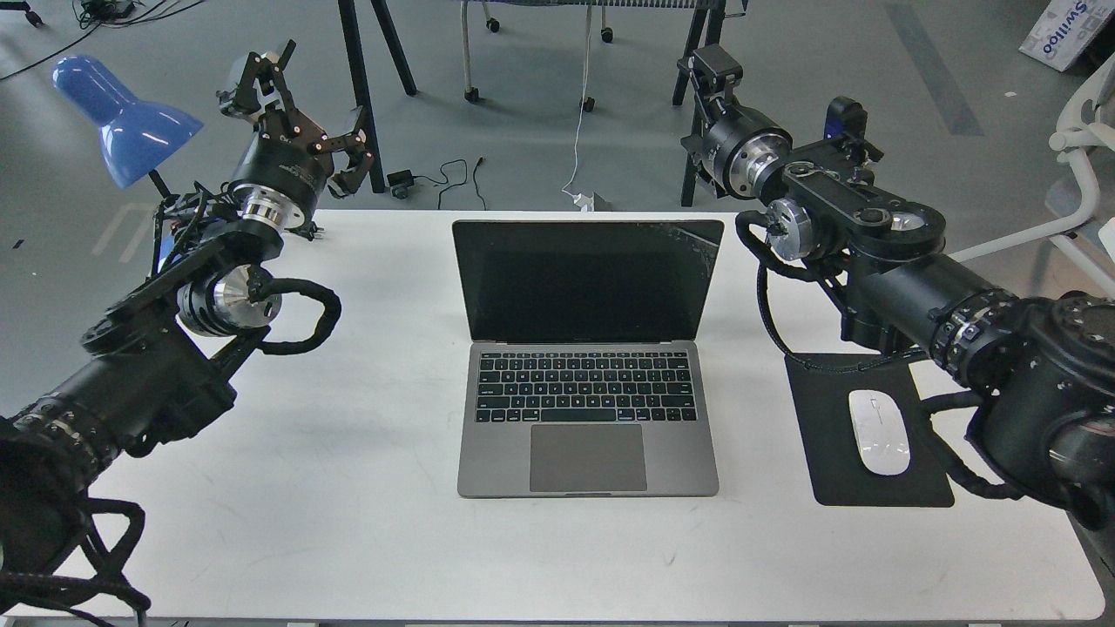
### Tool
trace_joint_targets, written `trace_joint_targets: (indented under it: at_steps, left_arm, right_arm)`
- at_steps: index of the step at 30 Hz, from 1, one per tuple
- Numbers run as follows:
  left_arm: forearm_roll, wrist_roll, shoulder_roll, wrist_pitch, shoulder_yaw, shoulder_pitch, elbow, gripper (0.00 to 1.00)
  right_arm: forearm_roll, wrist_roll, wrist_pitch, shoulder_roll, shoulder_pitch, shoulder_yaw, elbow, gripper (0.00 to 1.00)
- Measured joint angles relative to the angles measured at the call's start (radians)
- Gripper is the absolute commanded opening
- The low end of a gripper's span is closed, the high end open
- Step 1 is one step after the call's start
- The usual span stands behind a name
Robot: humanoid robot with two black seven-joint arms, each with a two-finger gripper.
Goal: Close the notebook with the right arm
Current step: 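Raise the right gripper and swing it toward the laptop screen's top edge, then push the laptop screen's back down toward the keyboard with the right gripper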
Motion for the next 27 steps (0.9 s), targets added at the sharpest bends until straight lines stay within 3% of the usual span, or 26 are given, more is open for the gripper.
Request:
trace_joint_targets:
  at_steps: [27]
  left_arm:
    - [0.0,0.0,0.003,0.0,0.0,0.0,0.0,1.0]
  right_arm:
    - [0.002,-0.02,0.244,0.0,-0.004,-0.12,0.015,1.0]
